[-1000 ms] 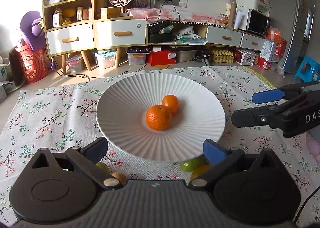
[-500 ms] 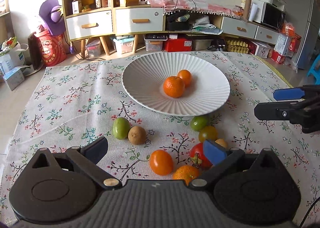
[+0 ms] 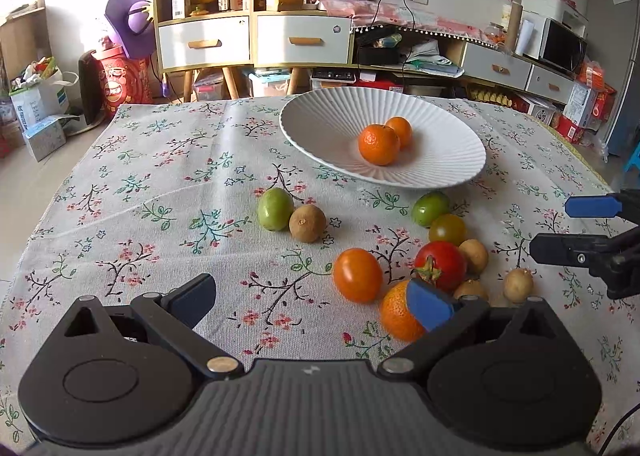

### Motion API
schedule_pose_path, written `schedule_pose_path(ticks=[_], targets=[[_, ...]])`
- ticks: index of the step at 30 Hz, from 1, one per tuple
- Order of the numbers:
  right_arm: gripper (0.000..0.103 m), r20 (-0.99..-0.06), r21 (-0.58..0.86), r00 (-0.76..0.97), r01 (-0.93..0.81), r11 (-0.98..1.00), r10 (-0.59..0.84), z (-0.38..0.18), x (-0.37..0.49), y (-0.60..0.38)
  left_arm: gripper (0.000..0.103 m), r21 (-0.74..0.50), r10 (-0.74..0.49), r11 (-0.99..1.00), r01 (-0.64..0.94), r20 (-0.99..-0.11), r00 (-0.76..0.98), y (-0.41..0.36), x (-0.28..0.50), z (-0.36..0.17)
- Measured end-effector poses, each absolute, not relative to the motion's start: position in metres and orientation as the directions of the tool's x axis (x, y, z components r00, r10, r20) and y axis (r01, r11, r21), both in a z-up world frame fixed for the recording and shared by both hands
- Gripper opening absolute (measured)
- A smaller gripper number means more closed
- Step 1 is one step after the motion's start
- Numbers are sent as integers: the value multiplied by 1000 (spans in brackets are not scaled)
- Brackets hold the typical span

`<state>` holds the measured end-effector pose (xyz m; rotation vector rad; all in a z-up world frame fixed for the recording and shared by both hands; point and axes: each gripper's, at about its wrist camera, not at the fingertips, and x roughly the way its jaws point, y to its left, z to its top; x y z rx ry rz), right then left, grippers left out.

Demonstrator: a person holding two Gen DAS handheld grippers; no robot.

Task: Organize fruits
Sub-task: 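Withdraw both tools from the bowl back over the fruits, then grasp the orange with the left gripper while the right gripper grasps a yellow fruit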

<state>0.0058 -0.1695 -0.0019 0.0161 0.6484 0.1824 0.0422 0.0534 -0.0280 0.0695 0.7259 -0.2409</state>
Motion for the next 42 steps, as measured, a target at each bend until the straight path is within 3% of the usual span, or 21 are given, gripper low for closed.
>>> schedule_pose_path(ticks=[11,23,27,31,36,42], targets=[[102,-677,43,710,-228,973,196,-24,-4,-154,97,-112,-255,963,245,-673,694,58,35,-30],[101,-678,55,706,-228,972,204,-22,-8,-153,95,-176,-353,929,325,-684,639,42,31,-31],[94,-683,53,700,-239,970,209,-22,-6,-152,88,-180,-371,920,349,-688,624,35,30,-33],[85,-700,38,686,-237,971,196,-22,-4,-149,74,-187,-384,913,363,-692,611,31,30,-34],[63,-704,43,676,-267,963,219,-20,-5,-147,60,-200,-392,912,359,-684,615,30,32,-34],[47,-706,34,671,-286,958,226,-20,-5,-143,46,-208,-392,913,352,-686,612,29,34,-35]])
